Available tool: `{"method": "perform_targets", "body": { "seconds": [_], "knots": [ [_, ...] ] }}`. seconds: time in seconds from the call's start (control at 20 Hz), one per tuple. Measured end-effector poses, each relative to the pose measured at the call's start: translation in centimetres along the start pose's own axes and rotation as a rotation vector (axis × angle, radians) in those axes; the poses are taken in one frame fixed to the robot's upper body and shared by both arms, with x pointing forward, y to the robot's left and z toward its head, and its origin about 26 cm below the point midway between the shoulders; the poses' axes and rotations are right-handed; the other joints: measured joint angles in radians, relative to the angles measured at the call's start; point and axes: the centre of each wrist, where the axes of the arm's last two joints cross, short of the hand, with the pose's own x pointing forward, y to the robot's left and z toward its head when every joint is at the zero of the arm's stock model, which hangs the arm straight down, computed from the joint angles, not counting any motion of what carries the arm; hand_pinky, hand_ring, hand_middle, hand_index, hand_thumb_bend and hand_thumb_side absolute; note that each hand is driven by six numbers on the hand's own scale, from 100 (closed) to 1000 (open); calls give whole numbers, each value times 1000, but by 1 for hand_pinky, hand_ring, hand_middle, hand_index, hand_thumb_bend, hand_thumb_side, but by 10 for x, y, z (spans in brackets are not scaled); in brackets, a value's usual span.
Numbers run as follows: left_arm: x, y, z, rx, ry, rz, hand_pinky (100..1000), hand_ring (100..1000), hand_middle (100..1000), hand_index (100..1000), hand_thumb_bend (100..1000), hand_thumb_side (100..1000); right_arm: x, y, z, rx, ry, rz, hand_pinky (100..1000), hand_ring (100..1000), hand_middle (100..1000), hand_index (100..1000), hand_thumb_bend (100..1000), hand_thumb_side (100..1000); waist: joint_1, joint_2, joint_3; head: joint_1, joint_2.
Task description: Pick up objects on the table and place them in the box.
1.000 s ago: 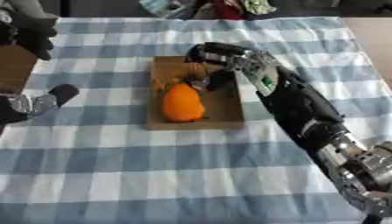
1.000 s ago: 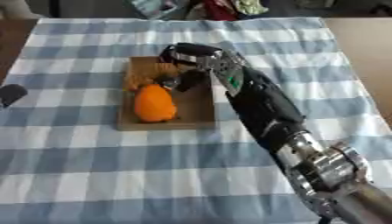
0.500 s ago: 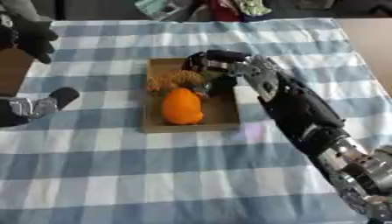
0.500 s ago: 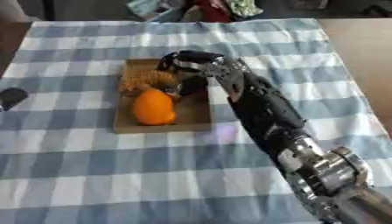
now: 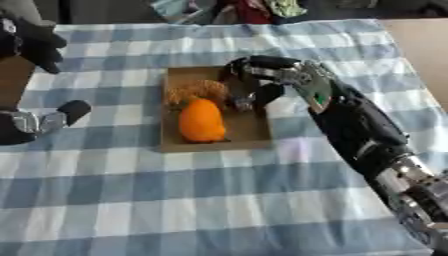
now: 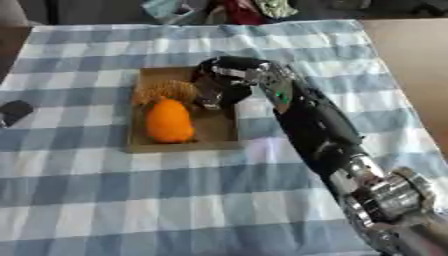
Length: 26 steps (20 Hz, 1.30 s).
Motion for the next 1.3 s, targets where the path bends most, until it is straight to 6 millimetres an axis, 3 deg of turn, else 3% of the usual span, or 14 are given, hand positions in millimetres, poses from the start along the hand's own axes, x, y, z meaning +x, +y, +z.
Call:
{"method": "perform_targets", "body": {
  "seconds": [0.4,0.65,1.0,1.3],
  "knots": [
    [-6,0,8,31,49,2,621,539,536,708,547,100,-1,-33,28,-115,-43,-17,830,920,885,882,226,637,5,-2,-28,9,-5],
    [-12,0,16,64,96,4,617,536,533,705,553,100,1,-48,59,-230,-99,-72,791,885,844,858,178,521,5,-3,-50,24,-7],
    [-26,-3,29,138,182,18,613,533,529,698,593,100,35,-62,114,-466,-219,-212,759,852,802,828,124,442,4,-3,-71,47,-8],
    [-42,-10,45,217,259,62,601,523,516,685,606,100,68,-50,146,-622,-276,-395,736,829,773,803,100,414,5,0,-85,64,-8]
  ]
}}
